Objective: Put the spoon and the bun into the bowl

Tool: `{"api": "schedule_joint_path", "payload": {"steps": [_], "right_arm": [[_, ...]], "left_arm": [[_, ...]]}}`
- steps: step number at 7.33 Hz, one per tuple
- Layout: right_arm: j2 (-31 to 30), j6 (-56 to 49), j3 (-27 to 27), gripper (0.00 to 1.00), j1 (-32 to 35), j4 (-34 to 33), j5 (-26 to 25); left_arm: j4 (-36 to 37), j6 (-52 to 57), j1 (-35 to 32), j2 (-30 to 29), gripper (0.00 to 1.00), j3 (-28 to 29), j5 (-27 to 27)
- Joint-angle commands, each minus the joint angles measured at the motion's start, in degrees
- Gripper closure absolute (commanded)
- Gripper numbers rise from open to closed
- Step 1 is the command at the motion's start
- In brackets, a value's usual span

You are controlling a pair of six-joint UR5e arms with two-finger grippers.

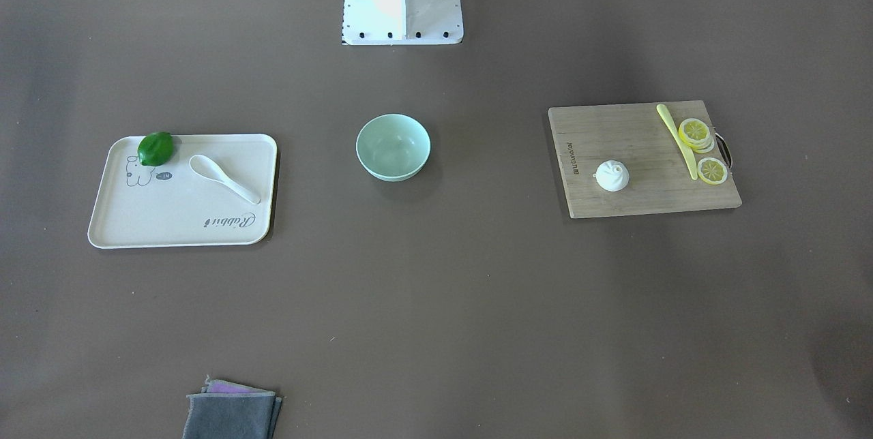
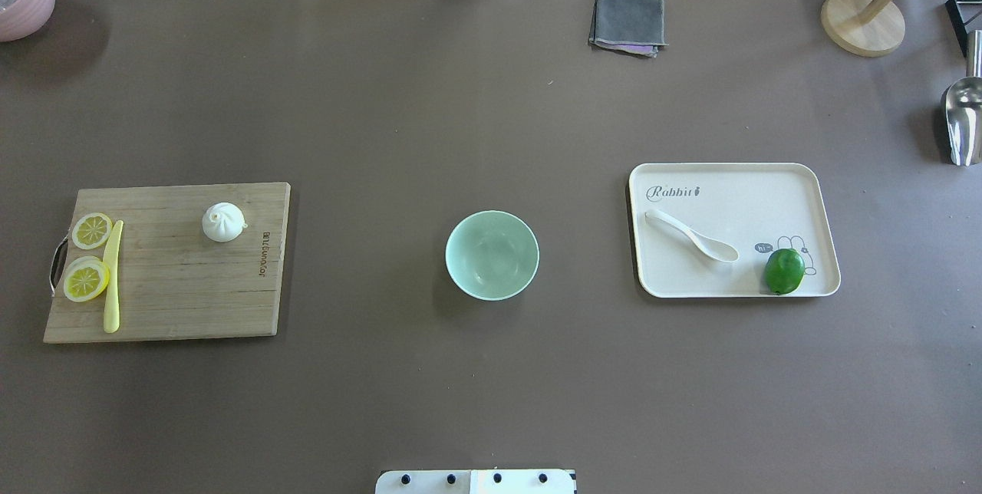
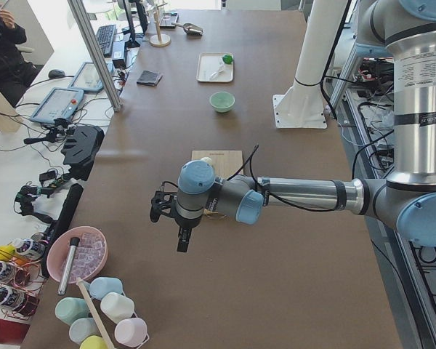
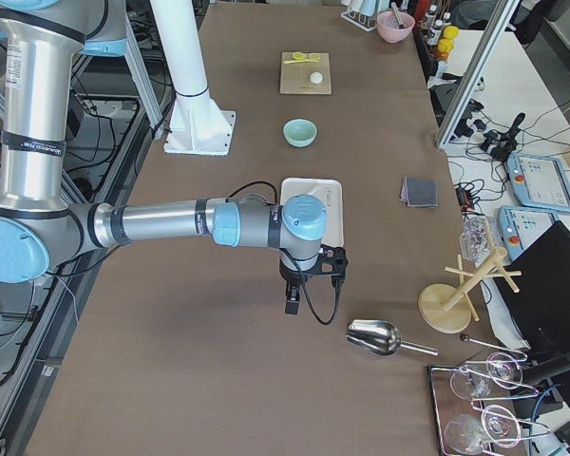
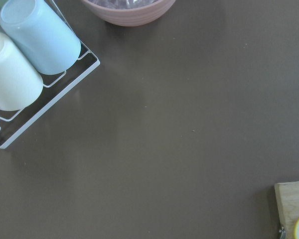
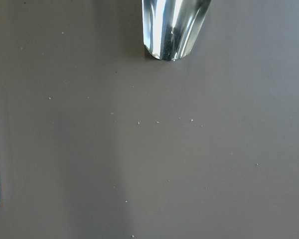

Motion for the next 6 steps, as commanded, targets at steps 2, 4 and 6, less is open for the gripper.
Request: {"api": "schedule_joint_path", "payload": {"steps": [2, 4, 6], "right_arm": [[0.7, 0.0, -0.1, 0.00, 0.0, -0.2, -0.4], [1.0, -0.1, -0.3, 0.00, -0.2, 0.5, 0.6], [3.6, -0.1, -1.4, 0.00, -3.1, -0.5, 0.1]], "left_arm": [[-0.1, 0.0, 0.1, 0.0, 0.02, -0.6, -0.2], [0.2, -0.1, 0.1, -0.5, 0.02, -1.3, 0.0], [0.1, -0.8, -0.1, -0.2, 0.02, -2.1, -0.3]]}}
